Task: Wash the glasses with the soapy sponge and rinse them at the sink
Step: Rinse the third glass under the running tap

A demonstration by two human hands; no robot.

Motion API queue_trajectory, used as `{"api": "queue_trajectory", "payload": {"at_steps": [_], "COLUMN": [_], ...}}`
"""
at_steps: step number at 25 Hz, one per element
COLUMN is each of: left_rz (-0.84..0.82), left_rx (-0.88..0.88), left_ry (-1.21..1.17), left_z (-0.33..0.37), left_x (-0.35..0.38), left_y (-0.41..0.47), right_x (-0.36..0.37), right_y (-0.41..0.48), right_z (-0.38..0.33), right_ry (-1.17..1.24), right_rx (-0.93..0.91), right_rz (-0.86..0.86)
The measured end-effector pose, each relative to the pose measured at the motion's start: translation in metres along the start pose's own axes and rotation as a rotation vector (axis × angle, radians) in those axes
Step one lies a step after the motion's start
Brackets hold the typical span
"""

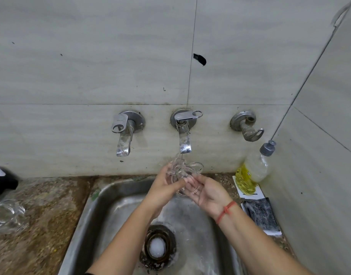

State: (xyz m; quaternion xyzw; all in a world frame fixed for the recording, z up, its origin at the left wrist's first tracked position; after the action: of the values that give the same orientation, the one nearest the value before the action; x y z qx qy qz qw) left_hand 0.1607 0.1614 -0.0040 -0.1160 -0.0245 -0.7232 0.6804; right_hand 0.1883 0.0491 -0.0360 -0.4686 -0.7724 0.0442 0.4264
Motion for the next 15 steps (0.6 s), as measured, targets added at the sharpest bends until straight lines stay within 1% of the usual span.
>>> {"api": "queue_trajectory", "payload": {"at_steps": [2, 4, 5, 6, 8, 9, 11, 12, 15], "left_rz": [0.059, 0.148, 0.173, 0.168, 0.151, 0.165, 0.200, 0.215, 0.217], "left_rx": [0.001, -0.036, -0.062, -0.086, -0.085, -0.075, -0.075, -0.090, -0.161], "left_ry": [0.073, 0.048, -0.016, -0.132, -0.451, -0.602, -0.836, -0.896, -0.942], "left_z": [0.007, 0.009, 0.005, -0.001, -0.016, -0.021, -0.031, -0.036, -0.044], "left_x": [-0.006, -0.019, -0.025, -0.028, -0.027, -0.025, -0.024, -0.024, -0.020], "left_y": [-0.003, -0.007, -0.009, -0.010, -0.015, -0.019, -0.025, -0.027, -0.032], "right_x": [0.004, 0.012, 0.017, 0.025, 0.048, 0.059, 0.070, 0.071, 0.065], "right_y": [-0.003, -0.006, -0.007, -0.008, -0.010, -0.011, -0.012, -0.013, -0.014], "right_z": [0.006, 0.006, 0.003, 0.000, -0.011, -0.017, -0.032, -0.040, -0.062], "right_ry": [0.055, -0.005, -0.048, -0.094, -0.239, -0.360, -0.634, -0.734, -0.876], "right_rx": [0.088, 0.141, 0.149, 0.141, 0.103, 0.078, 0.016, -0.014, -0.085], "right_rz": [-0.019, -0.055, -0.086, -0.132, -0.246, -0.285, -0.264, -0.226, -0.141]}}
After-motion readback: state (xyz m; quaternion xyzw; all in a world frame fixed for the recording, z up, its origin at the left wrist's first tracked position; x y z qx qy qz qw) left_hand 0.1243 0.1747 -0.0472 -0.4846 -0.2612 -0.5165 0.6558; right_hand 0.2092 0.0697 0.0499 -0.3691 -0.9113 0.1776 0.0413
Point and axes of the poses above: each hand's wrist, its own y-axis towards the middle knuckle, its own x-axis out of the palm, z = x × y, the point moved 10 cm from there along y, towards the middle knuckle, and after that the axes turned 15 degrees about -z, right-handed, at the moved point
